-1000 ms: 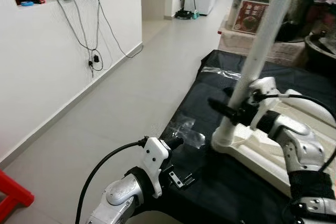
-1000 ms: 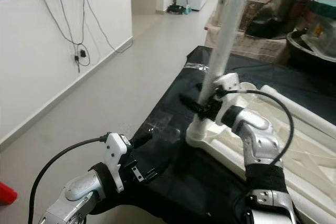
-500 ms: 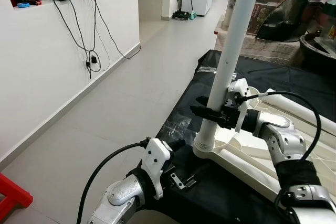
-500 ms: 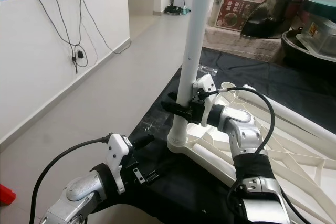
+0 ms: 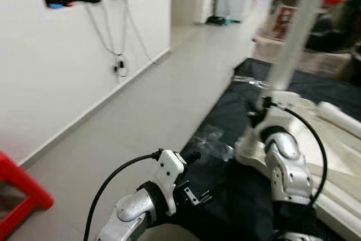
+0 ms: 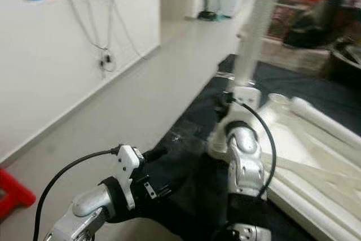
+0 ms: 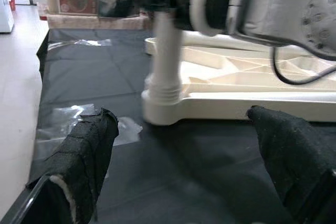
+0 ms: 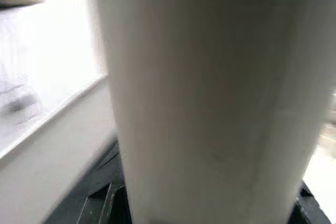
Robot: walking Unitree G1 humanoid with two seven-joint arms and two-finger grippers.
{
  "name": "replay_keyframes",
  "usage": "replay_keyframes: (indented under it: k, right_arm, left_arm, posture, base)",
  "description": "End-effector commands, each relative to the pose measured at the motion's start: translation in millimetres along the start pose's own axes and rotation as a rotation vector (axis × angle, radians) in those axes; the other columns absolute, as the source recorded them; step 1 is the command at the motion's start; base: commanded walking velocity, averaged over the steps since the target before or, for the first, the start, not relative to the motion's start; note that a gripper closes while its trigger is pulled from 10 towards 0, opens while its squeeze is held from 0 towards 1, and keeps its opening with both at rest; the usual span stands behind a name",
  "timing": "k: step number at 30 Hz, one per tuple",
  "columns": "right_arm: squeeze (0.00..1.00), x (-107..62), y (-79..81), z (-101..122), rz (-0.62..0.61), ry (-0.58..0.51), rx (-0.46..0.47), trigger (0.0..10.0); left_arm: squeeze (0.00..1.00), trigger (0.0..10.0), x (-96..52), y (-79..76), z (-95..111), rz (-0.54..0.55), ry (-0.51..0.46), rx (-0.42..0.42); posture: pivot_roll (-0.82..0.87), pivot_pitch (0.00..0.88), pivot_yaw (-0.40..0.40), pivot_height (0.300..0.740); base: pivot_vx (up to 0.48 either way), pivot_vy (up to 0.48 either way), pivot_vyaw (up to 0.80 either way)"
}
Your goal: Building children table
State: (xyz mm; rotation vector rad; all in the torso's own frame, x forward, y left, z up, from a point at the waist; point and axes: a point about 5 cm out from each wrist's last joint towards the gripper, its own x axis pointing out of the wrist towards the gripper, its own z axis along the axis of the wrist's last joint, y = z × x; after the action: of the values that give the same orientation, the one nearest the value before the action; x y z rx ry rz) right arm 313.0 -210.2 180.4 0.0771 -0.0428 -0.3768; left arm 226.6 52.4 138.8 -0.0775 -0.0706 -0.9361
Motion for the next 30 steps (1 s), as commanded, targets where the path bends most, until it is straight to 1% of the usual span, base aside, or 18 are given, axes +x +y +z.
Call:
replay_keyframes:
  k: [1, 4, 5, 7, 8, 9, 12, 13, 16, 17, 18, 19, 21, 25, 26, 28, 29, 30]
  right_arm:
    - [0.00, -7.8, -32.2, -11.8, -0.224, 0.054, -0.011, 0.0]
    - [0.00, -14.4, -28.7, -13.0, -0.283, 0.048, 0.008, 0.0]
    - [0.00, -15.8, 0.0, -14.7, -0.190, 0.006, 0.063, 10.0]
    - [0.00, -15.8, 0.0, -14.7, -0.190, 0.006, 0.063, 10.0]
    - [1.00, -14.9, 12.1, -14.4, -0.103, -0.029, 0.051, 10.0]
    - [1.00, -12.9, 17.2, -14.4, -0.037, -0.059, 0.045, 10.0]
    - [1.00, -11.4, 18.4, -14.3, -0.004, -0.077, 0.036, 10.0]
    - [0.00, -8.1, 18.5, -11.6, 0.068, -0.102, 0.052, 10.0]
    - [0.00, -3.4, 17.0, -9.0, 0.183, -0.120, 0.052, 10.0]
    - [0.00, -0.5, 15.6, -7.7, 0.282, -0.115, 0.046, 10.0]
    - [0.00, 3.7, 11.9, -13.2, 0.568, -0.017, -0.033, 10.0]
    - [0.00, 3.7, 11.9, -13.2, 0.568, -0.017, -0.033, 10.0]
    - [0.00, 1.2, 8.2, -16.7, 0.804, 0.086, -0.084, 10.0]
    - [0.00, 0.6, 7.8, -17.2, 0.841, 0.098, -0.091, 10.0]
    - [0.00, -2.8, 11.4, -15.6, 0.971, 0.119, -0.096, 10.0]
    - [0.00, -2.8, 11.4, -15.6, 0.971, 0.119, -0.096, 10.0]
    - [0.00, -5.2, 15.2, -13.5, 1.112, 0.144, -0.102, 10.0]
    - [0.00, -5.2, 15.2, -13.5, 1.112, 0.144, -0.102, 10.0]
  left_arm:
    - [0.00, 10.0, 0.0, 0.6, -4.5, -0.002, 0.014, -0.011]
    - [0.00, 10.0, 0.3, 1.2, -4.4, 0.002, 0.012, -0.009]
    - [0.00, 10.0, 0.6, 3.4, -3.0, 0.017, 0.006, 0.001]
    - [0.00, 10.0, 0.6, 3.4, -3.0, 0.017, 0.006, 0.001]
    - [0.00, 10.0, 0.7, 4.3, -2.3, 0.024, 0.003, 0.005]
    - [0.00, 10.0, 0.6, 5.4, -1.2, 0.032, 0.000, 0.010]
    - [0.00, 10.0, 0.8, 6.1, -0.6, 0.037, -0.002, 0.013]
    - [0.00, 10.0, 1.0, 7.3, 0.8, 0.046, -0.007, 0.018]
    - [0.00, 10.0, 1.4, 8.6, 2.7, 0.054, -0.013, 0.023]
    - [0.00, 10.0, 2.0, 9.3, 4.7, 0.060, -0.019, 0.030]
    - [0.00, 10.0, 4.6, 8.4, 7.7, 0.059, -0.032, 0.031]
    - [0.00, 10.0, 4.6, 8.4, 7.7, 0.059, -0.032, 0.031]
    - [0.00, 10.0, 7.0, 7.3, 6.5, 0.051, -0.032, 0.025]
    - [0.00, 10.0, 7.6, 7.3, 5.7, 0.050, -0.031, 0.023]
    - [0.00, 10.0, 8.2, 7.4, 4.6, 0.046, -0.028, 0.021]
    - [0.00, 10.0, 8.2, 7.4, 4.6, 0.046, -0.028, 0.021]
    - [0.00, 10.0, 8.9, 7.5, 3.7, 0.042, -0.025, 0.020]
    - [0.00, 10.0, 8.9, 7.5, 3.7, 0.042, -0.025, 0.020]
  posture:
    - [0.15, 0.000, -0.046, 0.740]
    - [0.16, 0.000, -0.046, 0.740]
    - [0.17, 0.000, -0.054, 0.740]
    - [0.17, 0.000, -0.054, 0.740]
    - [0.17, 0.000, -0.055, 0.740]
    - [0.17, 0.000, -0.056, 0.740]
    - [0.17, 0.000, -0.056, 0.740]
    - [0.16, 0.000, -0.057, 0.740]
    - [0.16, 0.000, -0.057, 0.740]
    - [0.16, 0.000, -0.057, 0.740]
    - [0.16, 0.000, -0.059, 0.740]
    - [0.16, 0.000, -0.059, 0.740]
    - [0.16, 0.000, -0.058, 0.740]
    - [0.16, 0.000, -0.058, 0.740]
    - [0.16, 0.000, -0.063, 0.740]
    - [0.16, 0.000, -0.063, 0.740]
    - [0.17, 0.000, -0.063, 0.740]
    - [0.17, 0.000, -0.063, 0.740]
  base:
    - [0.000, 0.000, 0.00]
    - [0.000, 0.000, 0.00]
    - [0.000, 0.000, 0.00]
    - [0.000, 0.000, 0.00]
    - [0.000, 0.000, 0.00]
    - [0.000, 0.000, 0.00]
    - [0.000, 0.000, 0.00]
    - [0.000, 0.000, 0.00]
    - [0.000, 0.000, 0.00]
    - [0.000, 0.000, 0.00]
    - [0.000, 0.000, 0.00]
    - [0.000, 0.000, 0.00]
    - [0.000, 0.000, 0.00]
    - [0.000, 0.000, 0.00]
    - [0.000, 0.000, 0.00]
    - [0.000, 0.000, 0.00]
    - [0.000, 0.000, 0.00]
    - [0.000, 0.000, 0.00]
